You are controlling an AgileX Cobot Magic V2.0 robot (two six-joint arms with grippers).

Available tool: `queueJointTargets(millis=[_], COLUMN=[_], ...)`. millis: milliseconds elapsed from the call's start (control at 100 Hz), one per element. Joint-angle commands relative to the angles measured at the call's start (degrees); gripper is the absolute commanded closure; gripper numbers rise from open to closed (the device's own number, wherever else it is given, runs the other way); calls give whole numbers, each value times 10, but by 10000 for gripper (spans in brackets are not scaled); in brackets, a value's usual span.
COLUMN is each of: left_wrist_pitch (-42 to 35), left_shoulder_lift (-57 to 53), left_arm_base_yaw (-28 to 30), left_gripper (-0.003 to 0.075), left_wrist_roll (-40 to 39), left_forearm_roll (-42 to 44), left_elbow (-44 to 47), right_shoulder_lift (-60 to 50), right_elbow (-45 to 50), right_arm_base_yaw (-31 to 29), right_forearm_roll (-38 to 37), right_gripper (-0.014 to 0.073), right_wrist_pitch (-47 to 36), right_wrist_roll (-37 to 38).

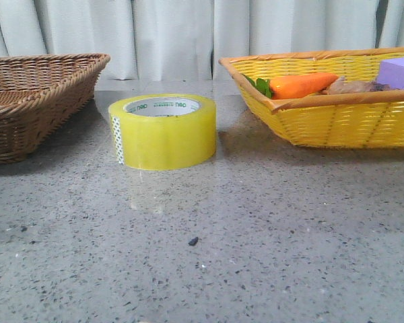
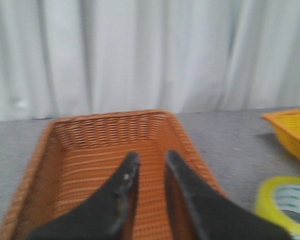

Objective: Transfer tape with both arms
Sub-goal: 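Lift the tape roll out and set it on the table between baskets, then lower the left gripper onto the tape roll and grasp its rim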

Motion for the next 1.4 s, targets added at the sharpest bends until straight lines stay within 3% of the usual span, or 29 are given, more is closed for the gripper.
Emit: queueJointTargets(millis=[0, 150, 340, 490, 640, 940, 1390], left_wrist_pitch=[-38, 17, 29, 116, 216, 246, 245], left_shoulder_lift=[37, 118, 235, 327, 418, 538, 617], left_arm_base_yaw=[-47, -113, -191, -240, -284, -293, -288], left_gripper=[428, 409, 404, 404, 404, 404, 405], left_wrist_roll=[0, 0, 3, 4, 63, 71, 76], left_forearm_roll=[-2, -4, 18, 25, 25, 23, 20], left_elbow=[-39, -97, -177, -255, -336, -419, -437], right_shoulder_lift=[-82, -146, -220, -255, -282, -308, -310], right_elbow=[-19, -19, -18, -18, -18, -18, -18], right_arm_base_yaw=[-3, -3, -3, -3, -3, -3, -3], right_forearm_roll=[-40, -113, -136, -159, -165, -165, -165], right_gripper=[666, 666, 666, 666, 666, 666, 666], right_wrist_pitch=[-22, -58, -80, -58, -47, -18, -2], right_wrist_roll=[-6, -5, -5, -5, -5, -5, -5])
